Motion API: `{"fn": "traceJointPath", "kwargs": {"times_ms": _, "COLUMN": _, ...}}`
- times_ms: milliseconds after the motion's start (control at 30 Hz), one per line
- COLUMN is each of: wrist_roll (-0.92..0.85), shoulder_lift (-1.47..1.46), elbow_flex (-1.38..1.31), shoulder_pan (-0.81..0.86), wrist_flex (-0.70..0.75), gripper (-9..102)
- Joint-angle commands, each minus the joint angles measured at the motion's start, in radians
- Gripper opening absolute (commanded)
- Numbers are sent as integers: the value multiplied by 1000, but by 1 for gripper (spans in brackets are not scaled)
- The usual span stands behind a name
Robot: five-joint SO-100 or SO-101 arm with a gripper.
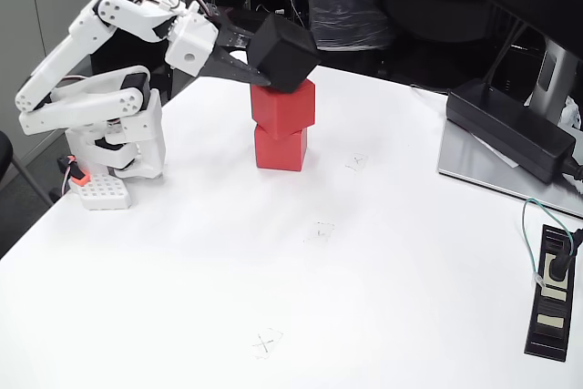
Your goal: Stack the three blocks in an ordered color.
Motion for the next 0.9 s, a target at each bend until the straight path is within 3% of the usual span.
{"fn": "traceJointPath", "kwargs": {"times_ms": 0, "wrist_roll": -8, "shoulder_lift": -5, "elbow_flex": 11, "shoulder_pan": -6, "wrist_flex": -43, "gripper": 6}}
{"fn": "traceJointPath", "kwargs": {"times_ms": 300, "wrist_roll": -5, "shoulder_lift": -5, "elbow_flex": 86, "shoulder_pan": -6, "wrist_flex": -262, "gripper": 6}}
{"fn": "traceJointPath", "kwargs": {"times_ms": 867, "wrist_roll": -3, "shoulder_lift": -6, "elbow_flex": 95, "shoulder_pan": -54, "wrist_flex": -265, "gripper": 6}}
